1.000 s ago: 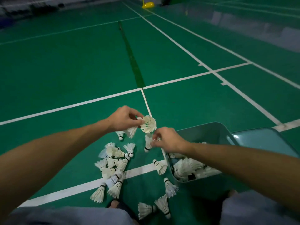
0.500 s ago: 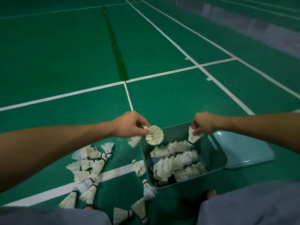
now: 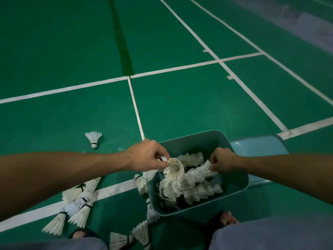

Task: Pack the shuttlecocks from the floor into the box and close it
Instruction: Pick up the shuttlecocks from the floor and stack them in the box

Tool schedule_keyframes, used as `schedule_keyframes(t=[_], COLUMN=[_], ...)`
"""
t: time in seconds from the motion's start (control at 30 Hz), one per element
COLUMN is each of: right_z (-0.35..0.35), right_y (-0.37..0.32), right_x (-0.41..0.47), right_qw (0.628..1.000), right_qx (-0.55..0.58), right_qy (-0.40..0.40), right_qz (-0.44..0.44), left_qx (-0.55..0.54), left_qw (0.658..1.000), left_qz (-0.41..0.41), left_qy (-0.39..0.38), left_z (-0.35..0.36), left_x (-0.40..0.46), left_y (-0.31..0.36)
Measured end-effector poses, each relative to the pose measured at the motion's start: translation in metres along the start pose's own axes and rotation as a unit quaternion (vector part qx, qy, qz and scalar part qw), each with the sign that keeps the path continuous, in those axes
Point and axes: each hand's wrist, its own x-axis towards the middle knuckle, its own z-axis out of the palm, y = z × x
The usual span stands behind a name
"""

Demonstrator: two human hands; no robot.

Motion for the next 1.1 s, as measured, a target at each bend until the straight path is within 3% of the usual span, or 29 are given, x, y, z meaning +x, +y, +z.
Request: schedule_keyframes(t=[0.4, 0.5, 0.6, 0.73, 0.87, 0.97, 1.1], right_z=[0.042, 0.040, 0.026, -0.007, -0.037, -0.042, -0.031], right_y=[0.002, 0.008, -0.001, -0.033, -0.083, -0.107, -0.109], right_x=[0.007, 0.007, 0.009, 0.004, -0.035, -0.057, -0.047], right_qw=[0.976, 0.979, 0.993, 0.996, 0.951, 0.908, 0.853], right_qx=[0.191, 0.168, 0.054, -0.055, 0.040, -0.060, -0.206], right_qy=[-0.051, -0.084, -0.097, -0.017, 0.160, 0.152, 0.194], right_qz=[0.095, 0.081, 0.050, -0.068, -0.260, -0.385, -0.439], left_qx=[0.010, 0.017, 0.015, 0.000, -0.025, -0.052, -0.150], left_qw=[1.000, 0.999, 0.999, 0.998, 0.994, 0.988, 0.971], left_qz=[-0.023, -0.028, -0.036, -0.065, -0.107, -0.146, -0.184], left_qy=[0.006, 0.006, 0.004, 0.005, 0.017, 0.022, 0.017], left_z=[0.001, 0.001, 0.001, -0.003, -0.009, -0.011, -0.010], left_x=[-0.004, -0.005, -0.006, -0.006, -0.003, 0.000, 0.002], left_y=[-0.002, -0.003, -0.003, -0.003, -0.003, -0.005, -0.005])
